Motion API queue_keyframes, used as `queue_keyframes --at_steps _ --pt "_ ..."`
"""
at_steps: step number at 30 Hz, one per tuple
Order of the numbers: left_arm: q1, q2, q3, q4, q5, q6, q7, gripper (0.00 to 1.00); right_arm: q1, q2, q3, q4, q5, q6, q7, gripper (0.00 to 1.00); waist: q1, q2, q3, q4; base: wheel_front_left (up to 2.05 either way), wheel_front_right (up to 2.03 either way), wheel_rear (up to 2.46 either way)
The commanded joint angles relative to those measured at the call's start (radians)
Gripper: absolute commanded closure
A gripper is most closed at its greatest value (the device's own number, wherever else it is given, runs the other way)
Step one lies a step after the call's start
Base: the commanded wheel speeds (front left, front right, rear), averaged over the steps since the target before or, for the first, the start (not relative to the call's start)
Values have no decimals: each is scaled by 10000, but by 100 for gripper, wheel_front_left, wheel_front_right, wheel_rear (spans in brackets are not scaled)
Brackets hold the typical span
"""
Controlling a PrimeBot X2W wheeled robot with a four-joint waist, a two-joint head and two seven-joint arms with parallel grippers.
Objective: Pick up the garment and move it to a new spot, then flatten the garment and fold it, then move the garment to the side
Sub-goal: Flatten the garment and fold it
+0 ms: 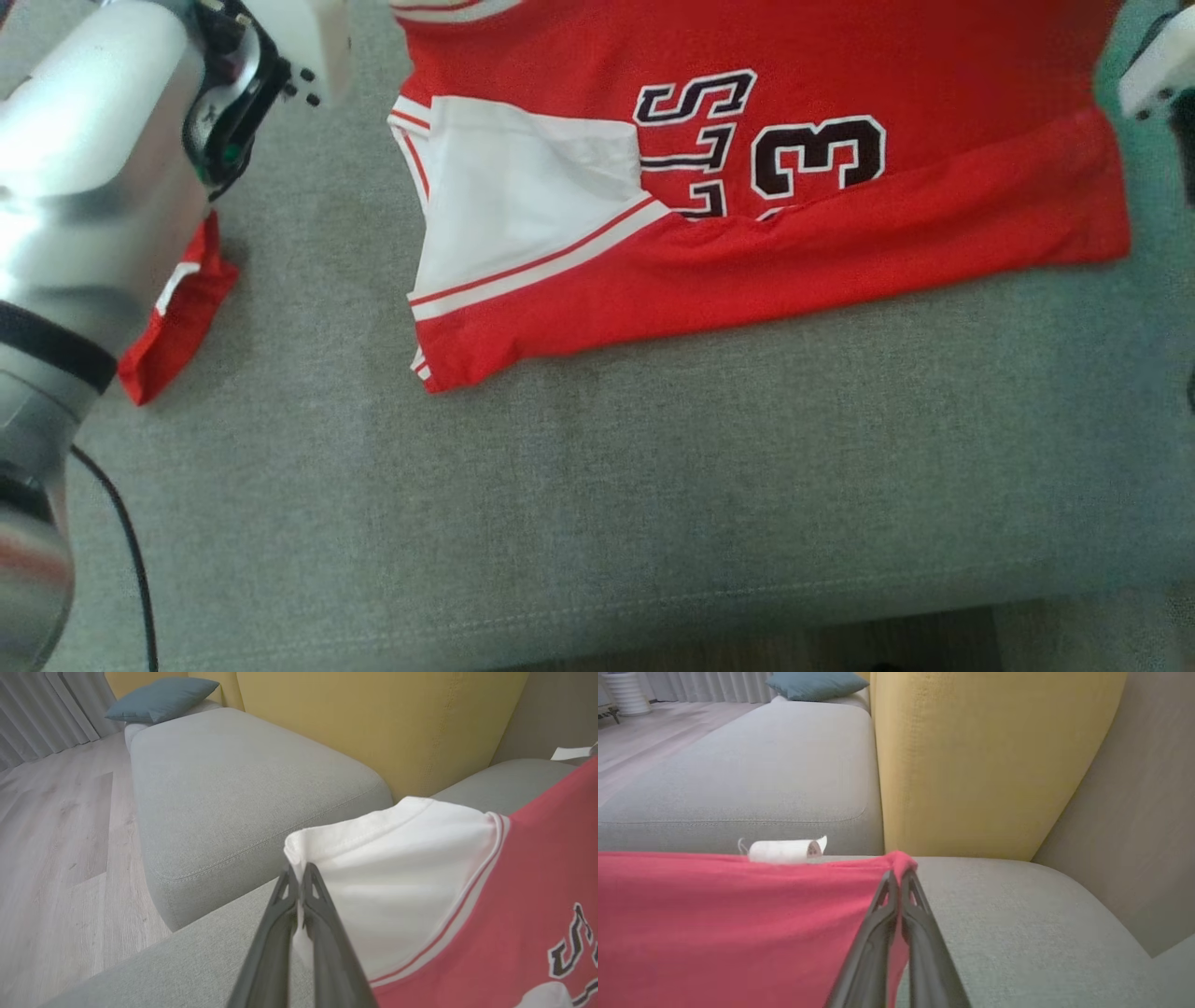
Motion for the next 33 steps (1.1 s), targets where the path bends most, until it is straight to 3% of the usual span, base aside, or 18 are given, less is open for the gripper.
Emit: queue_keyframes --at_steps 1,8,15,22,33 --pt "-449 312 325 112 59 -81 -171 100 21 84 9 26 -101 -9 -197 100 0 0 -124 -8 0 0 0" --pt "380 75 -140 413 83 -506 -474 100 788 319 439 550 43 -9 -365 100 0 0 -839 59 0 0 0" --pt "1561 94 -535 -216 -17 -620 -577 100 1799 -128 993 632 599 -9 6 100 0 0 -1754 295 0 0 0" --pt "2786 312 -881 -1598 -243 -427 -225 100 2876 -731 1714 416 1256 -9 966 100 0 0 -2565 576 0 0 0" --pt "4107 1211 -1335 -3902 -398 250 925 100 3969 -1341 3101 -1016 2376 -9 2191 100 0 0 -2927 689 0 0 0"
